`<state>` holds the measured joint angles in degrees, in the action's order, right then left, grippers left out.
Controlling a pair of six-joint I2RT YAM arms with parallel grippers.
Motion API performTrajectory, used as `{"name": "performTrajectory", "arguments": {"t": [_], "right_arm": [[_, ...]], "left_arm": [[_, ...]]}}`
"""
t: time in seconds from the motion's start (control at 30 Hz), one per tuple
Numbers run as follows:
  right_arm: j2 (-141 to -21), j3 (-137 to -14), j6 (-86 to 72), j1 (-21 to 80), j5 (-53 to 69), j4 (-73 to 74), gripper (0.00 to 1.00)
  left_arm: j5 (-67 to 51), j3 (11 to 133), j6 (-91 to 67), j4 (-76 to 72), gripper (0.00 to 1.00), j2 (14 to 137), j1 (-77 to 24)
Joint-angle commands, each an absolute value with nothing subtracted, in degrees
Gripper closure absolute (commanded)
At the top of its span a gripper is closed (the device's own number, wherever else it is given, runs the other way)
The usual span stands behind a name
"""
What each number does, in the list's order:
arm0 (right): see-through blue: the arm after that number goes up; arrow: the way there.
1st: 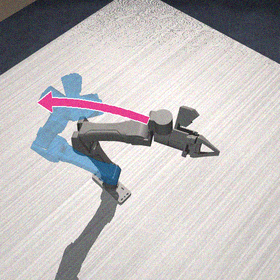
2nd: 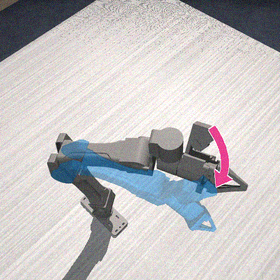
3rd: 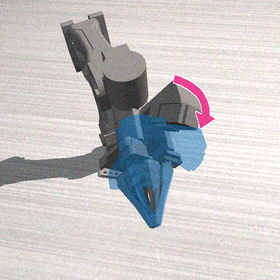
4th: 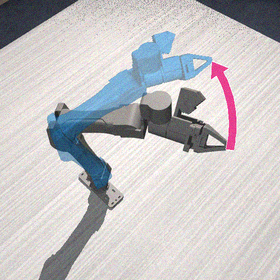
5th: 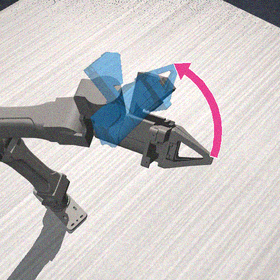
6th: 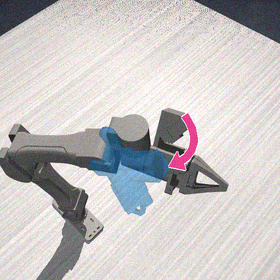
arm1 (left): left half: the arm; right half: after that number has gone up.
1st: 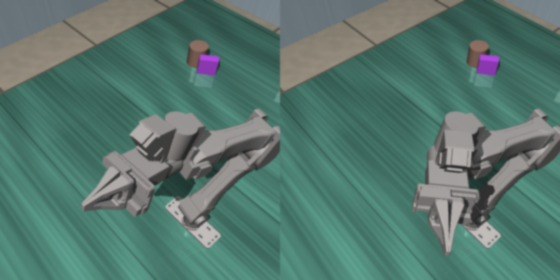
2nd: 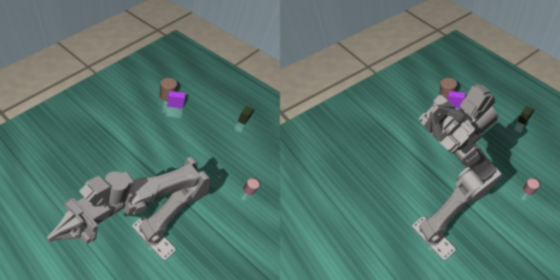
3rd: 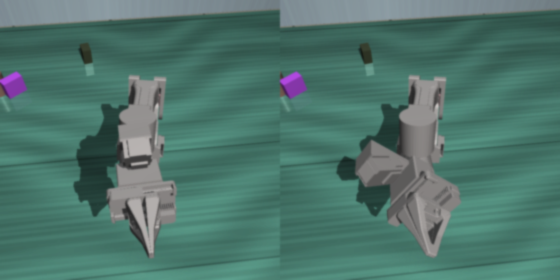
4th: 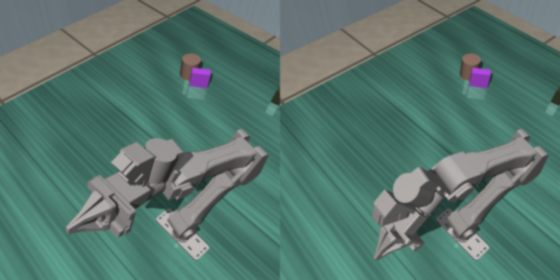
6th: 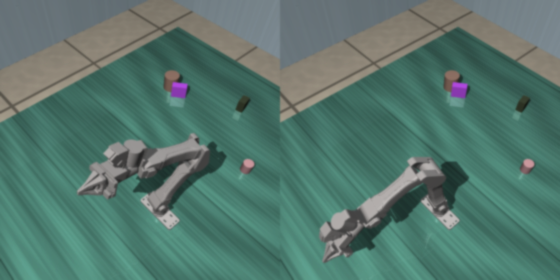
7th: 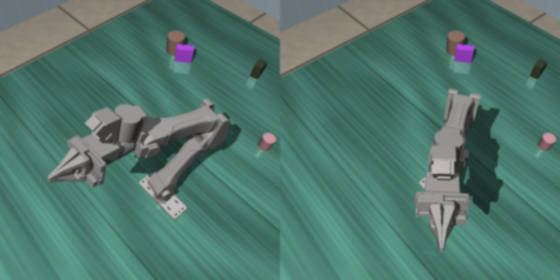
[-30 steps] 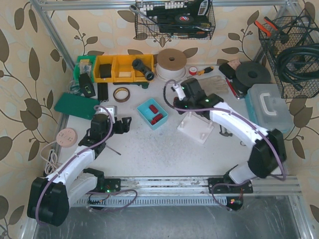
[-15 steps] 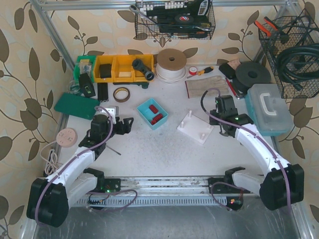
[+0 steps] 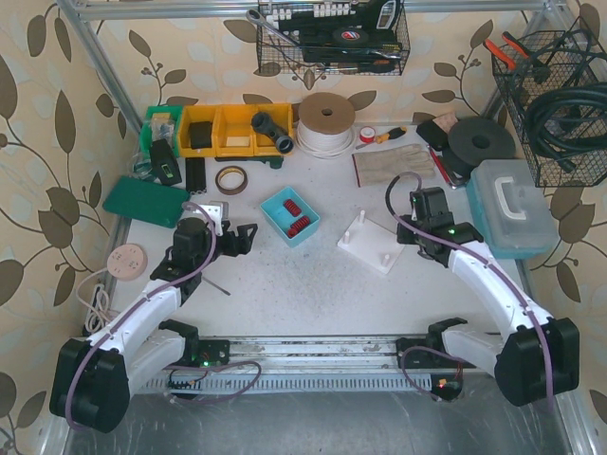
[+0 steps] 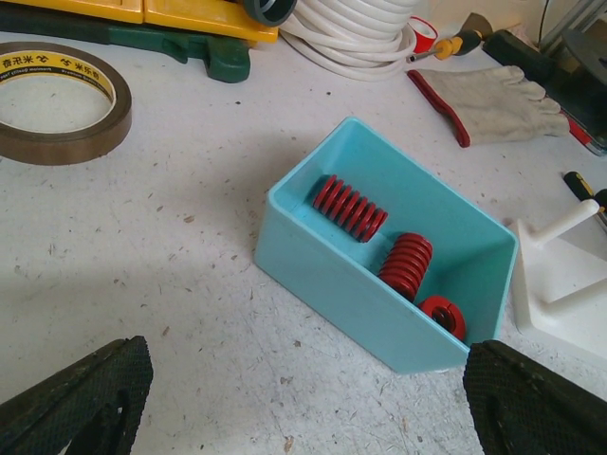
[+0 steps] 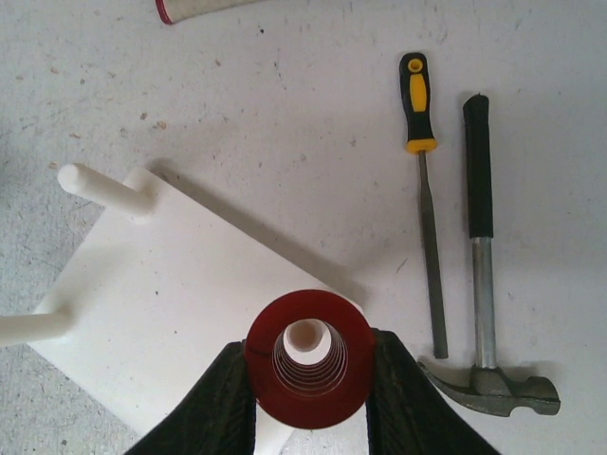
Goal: Install the large spring
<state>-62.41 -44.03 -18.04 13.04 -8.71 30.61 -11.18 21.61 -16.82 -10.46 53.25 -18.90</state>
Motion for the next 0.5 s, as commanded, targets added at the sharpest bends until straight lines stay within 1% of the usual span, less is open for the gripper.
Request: {"name": "performTrajectory", "arguments": {"t": [0.0,0.13,0.27,0.47], "right_arm": [[-62.4,-42.5,-19.0,13.0,-7.4,29.1,1.00],[-63.5,-41.8,-18.4,13.0,-8.7,28.4,1.00],[-65.0,-40.2,-17.3,13.0,-8.7,24.8,1.00],[-69.3,-40.0,-18.1,13.2,-8.1,22.5,1.00]], "left_arm": [[-12.4,21.6,-15.9,-12.6,0.08,53.2,-19.7],[-12.2,21.6,-15.8,-12.4,0.08,53.0,-19.8],[-11.9,21.5,-15.7,-12.3,0.08,53.0,-19.9],[-11.8,21.6,-15.6,-12.3,0.08,53.3,-19.9]]}}
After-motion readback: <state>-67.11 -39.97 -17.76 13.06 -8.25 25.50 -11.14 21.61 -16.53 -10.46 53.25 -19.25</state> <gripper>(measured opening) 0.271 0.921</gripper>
